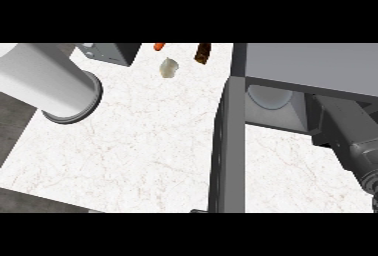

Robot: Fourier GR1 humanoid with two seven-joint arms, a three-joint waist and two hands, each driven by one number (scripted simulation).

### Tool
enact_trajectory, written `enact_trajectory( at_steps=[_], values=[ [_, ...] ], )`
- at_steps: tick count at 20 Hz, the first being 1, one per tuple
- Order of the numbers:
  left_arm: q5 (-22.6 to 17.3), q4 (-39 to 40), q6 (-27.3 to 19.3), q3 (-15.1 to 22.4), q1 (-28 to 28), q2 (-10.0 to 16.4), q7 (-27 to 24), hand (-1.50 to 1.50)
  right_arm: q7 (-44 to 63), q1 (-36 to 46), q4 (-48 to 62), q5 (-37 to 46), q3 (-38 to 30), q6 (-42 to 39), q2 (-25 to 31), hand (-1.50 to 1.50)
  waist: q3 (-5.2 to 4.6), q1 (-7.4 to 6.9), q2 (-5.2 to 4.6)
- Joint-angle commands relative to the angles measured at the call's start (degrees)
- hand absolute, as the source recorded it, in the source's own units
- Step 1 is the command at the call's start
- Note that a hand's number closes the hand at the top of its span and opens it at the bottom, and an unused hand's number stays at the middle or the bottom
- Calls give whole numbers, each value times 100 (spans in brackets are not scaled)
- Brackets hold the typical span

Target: Pick up the milk, place it into the microwave and close the microwave

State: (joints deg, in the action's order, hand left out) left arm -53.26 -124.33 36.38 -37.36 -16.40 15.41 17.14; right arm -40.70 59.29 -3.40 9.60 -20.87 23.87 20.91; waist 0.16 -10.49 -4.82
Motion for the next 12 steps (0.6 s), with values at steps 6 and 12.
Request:
enact_trajectory(
  at_steps=[6, 12],
  values=[
    [147, 123, 13, -5, 226, 107, -29, -150, 29, 412, -173, -2, 24, -216, 74, -150, 51, -104, -81],
    [330, 179, 29, 135, 312, 102, 29, -150, 389, 588, 66, 465, 520, -779, -46, -150, 10, -173, -53]
  ],
)
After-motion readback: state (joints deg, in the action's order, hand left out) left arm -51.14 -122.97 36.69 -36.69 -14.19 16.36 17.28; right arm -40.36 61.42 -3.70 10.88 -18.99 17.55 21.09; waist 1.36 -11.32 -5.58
